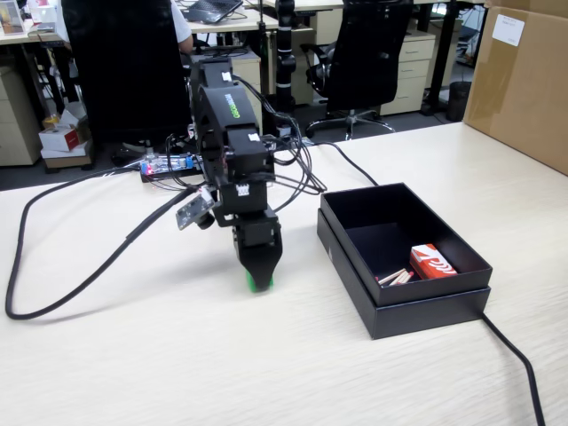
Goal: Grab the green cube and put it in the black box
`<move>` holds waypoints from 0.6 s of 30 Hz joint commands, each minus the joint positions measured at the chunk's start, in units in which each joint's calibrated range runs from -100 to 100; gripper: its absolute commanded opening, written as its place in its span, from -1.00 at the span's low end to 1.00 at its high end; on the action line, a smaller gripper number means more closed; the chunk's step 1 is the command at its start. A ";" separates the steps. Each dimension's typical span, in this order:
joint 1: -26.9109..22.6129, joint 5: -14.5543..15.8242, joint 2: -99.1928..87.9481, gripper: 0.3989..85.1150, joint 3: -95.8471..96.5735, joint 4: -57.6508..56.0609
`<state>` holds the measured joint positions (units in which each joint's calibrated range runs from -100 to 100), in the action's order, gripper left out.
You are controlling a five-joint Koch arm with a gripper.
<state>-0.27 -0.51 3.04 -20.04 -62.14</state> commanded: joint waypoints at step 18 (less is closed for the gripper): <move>-14.95 8.40 -1.03 -0.99 -21.31 -2.70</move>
<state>-14.92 7.79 2.01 -36.01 -64.77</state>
